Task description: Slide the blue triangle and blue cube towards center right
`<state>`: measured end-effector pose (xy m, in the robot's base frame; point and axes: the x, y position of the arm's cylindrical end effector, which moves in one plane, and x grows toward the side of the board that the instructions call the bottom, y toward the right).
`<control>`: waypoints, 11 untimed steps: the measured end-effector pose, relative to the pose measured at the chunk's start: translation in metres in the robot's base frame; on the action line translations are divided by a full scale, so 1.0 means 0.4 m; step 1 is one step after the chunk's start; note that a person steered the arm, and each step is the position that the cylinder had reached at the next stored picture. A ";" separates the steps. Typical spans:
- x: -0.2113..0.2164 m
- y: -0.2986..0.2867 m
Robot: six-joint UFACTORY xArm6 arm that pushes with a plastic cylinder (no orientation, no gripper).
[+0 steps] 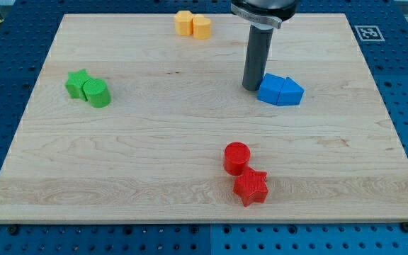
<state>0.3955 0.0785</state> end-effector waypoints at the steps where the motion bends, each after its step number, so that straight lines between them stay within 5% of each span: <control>1: 0.005 0.001; 6: 0.083 0.022; 11: 0.048 0.247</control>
<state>0.4147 0.1772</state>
